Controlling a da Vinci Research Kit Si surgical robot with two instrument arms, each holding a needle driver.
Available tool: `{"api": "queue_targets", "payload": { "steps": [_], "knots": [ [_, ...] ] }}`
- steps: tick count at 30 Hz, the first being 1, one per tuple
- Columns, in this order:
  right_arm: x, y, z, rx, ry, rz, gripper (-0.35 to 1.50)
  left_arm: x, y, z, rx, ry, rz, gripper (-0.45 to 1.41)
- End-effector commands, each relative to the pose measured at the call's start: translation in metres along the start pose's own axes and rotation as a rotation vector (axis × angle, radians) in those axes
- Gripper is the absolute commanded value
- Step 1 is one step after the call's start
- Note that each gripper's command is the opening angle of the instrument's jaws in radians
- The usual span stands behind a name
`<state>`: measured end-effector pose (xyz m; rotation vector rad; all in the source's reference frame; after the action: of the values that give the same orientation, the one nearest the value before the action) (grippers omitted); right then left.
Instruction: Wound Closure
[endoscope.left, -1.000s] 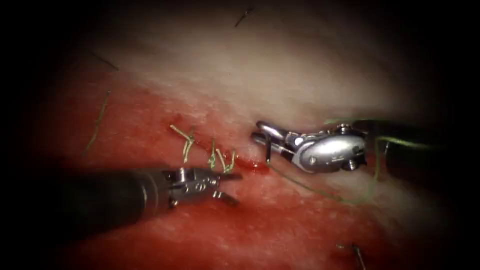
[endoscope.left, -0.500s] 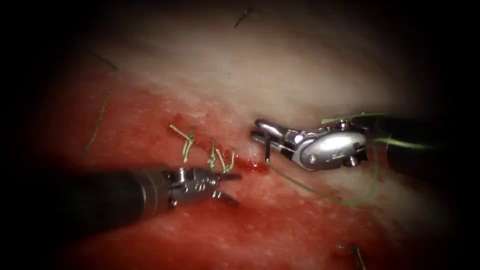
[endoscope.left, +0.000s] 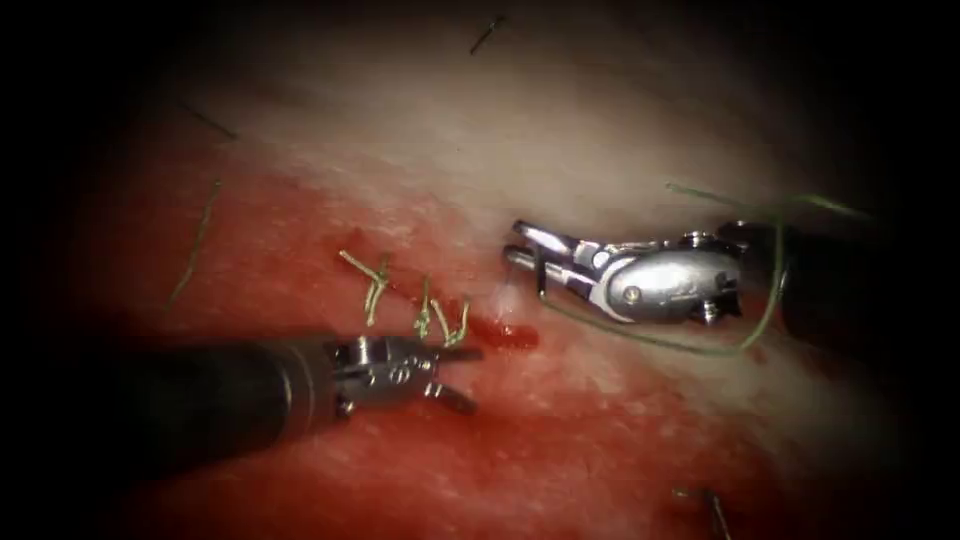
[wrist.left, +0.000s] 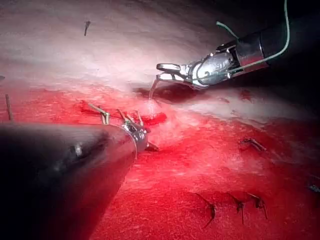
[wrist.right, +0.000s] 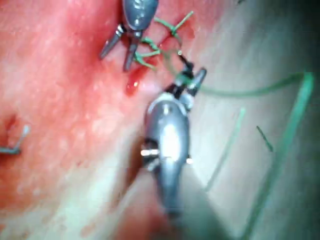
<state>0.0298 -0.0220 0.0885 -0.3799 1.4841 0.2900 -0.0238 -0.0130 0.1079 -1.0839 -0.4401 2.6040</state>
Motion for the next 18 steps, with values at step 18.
{"api": "queue_targets", "payload": {
  "steps": [18],
  "knots": [
    [-0.0016, 0.0035, 0.0027, 0.009, -0.029, 0.416, -0.35, -0.0005, -0.0003, 0.0011, -0.001, 0.001, 0.004, 0.17]
  ]
}}
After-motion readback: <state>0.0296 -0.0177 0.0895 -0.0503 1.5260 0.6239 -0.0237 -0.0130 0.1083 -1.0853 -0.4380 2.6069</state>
